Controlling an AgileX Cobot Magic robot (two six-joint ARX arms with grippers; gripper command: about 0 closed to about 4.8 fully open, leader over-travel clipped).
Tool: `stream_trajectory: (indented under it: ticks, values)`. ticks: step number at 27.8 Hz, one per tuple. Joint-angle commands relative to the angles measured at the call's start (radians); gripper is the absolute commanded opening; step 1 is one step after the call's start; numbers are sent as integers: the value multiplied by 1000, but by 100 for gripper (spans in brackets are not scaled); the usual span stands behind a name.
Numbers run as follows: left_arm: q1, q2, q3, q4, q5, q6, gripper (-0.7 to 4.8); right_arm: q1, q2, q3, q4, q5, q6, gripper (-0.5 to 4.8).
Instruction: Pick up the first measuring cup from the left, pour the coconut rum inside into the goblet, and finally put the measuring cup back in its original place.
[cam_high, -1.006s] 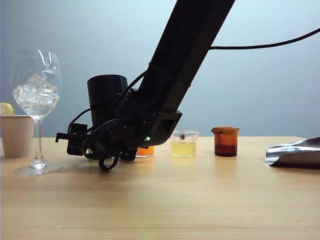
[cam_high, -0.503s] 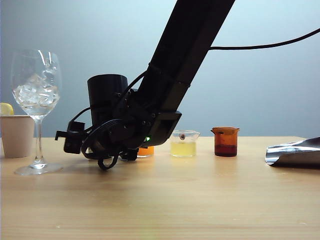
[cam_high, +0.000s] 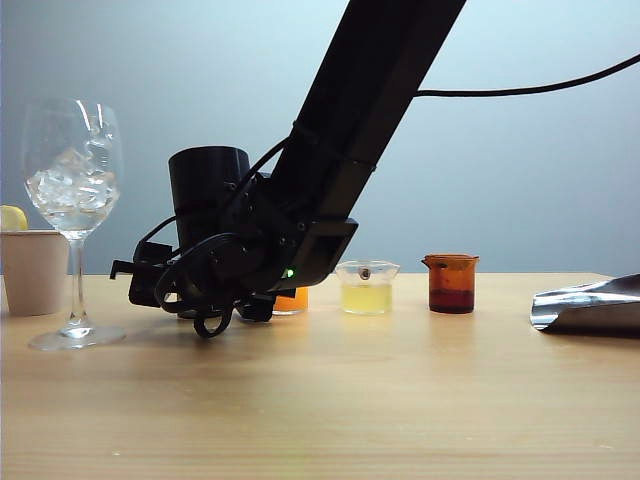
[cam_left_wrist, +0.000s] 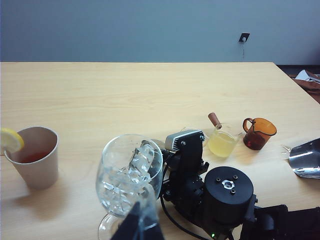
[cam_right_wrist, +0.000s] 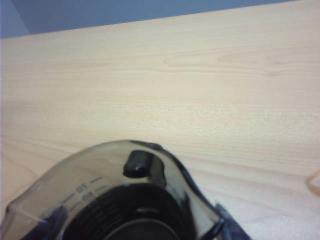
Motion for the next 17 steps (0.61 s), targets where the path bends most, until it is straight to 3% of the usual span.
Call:
stream_trajectory:
  ticks: [1, 4, 5, 7, 8, 17]
  values:
    - [-1, -2, 4, 12, 7, 3, -5, 3, 2, 10, -38, -2, 13, 371]
    - [-1, -3, 4, 12, 6, 3, -5, 3, 2, 10, -39, -2, 13, 357]
    - [-1, -3, 4, 12, 6, 3, -5, 3, 2, 10, -40, -2, 13, 321]
    - [-1, -3, 4, 12, 6, 3, -5, 4, 2, 10, -41, -6, 12, 143]
    - [-1, -3, 4, 12, 6, 3, -5, 4, 2, 10, -41, -8, 7, 115]
    - [-1, -3, 4, 12, 6, 4, -5, 13, 2, 9, -47, -17, -31, 51]
